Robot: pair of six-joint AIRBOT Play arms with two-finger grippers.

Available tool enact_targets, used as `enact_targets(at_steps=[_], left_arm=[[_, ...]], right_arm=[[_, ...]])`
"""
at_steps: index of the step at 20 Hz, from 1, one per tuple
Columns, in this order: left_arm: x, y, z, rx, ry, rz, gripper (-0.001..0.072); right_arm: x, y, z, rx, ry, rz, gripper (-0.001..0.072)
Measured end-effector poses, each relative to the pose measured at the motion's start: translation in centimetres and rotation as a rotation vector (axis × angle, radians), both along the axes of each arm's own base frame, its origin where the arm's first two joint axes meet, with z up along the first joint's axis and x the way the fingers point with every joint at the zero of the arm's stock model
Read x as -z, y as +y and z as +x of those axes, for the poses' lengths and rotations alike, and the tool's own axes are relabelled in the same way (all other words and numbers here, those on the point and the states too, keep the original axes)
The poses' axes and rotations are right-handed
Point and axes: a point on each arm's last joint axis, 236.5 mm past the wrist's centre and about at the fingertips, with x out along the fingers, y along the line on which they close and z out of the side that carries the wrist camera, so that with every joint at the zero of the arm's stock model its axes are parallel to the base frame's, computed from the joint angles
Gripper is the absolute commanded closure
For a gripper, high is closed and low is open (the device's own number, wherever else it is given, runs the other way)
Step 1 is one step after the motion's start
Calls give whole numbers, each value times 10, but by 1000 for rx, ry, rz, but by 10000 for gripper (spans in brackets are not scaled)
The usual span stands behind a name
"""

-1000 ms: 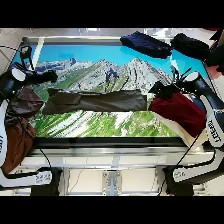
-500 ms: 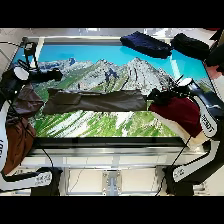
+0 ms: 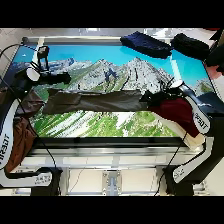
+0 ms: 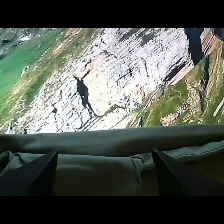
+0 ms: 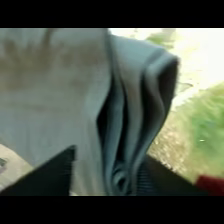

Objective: Fold the shirts.

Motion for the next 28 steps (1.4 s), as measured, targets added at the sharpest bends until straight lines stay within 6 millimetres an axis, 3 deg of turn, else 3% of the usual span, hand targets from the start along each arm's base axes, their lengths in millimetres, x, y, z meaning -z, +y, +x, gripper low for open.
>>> enact_targets(at_steps=[1,2,4,7,9,13,18,20,22,24,26,28], left_arm=[[2,-3,0,6,5,0,210],[5,-6,-1,12,12,0,250],[12,-14,-4,30,35,-2,255],[32,-38,-15,73,112,-37,697],[48,-63,-24,112,175,-77,694],[87,-139,-57,224,327,-173,694],[128,-243,-120,394,487,-240,694],[133,-276,-141,442,508,-262,693],[122,-296,-145,458,486,-296,693],[95,-298,-135,466,424,-326,693],[55,-275,-111,441,328,-348,693],[11,-229,-88,397,233,-339,693]], right_arm=[[-3,5,2,-9,-11,10,646],[-12,12,5,-17,-23,35,693],[-33,20,9,-50,-53,62,694],[-79,29,13,-108,-121,95,694],[-112,33,11,-145,-163,110,694],[-172,38,-4,-201,-219,123,694],[-235,41,-28,-252,-296,116,694],[-252,46,-36,-271,-323,114,695],[-262,56,-41,-292,-342,114,695],[-270,72,-45,-320,-365,120,695],[-275,95,-45,-338,-401,127,695],[-280,127,-44,-359,-452,144,696]])
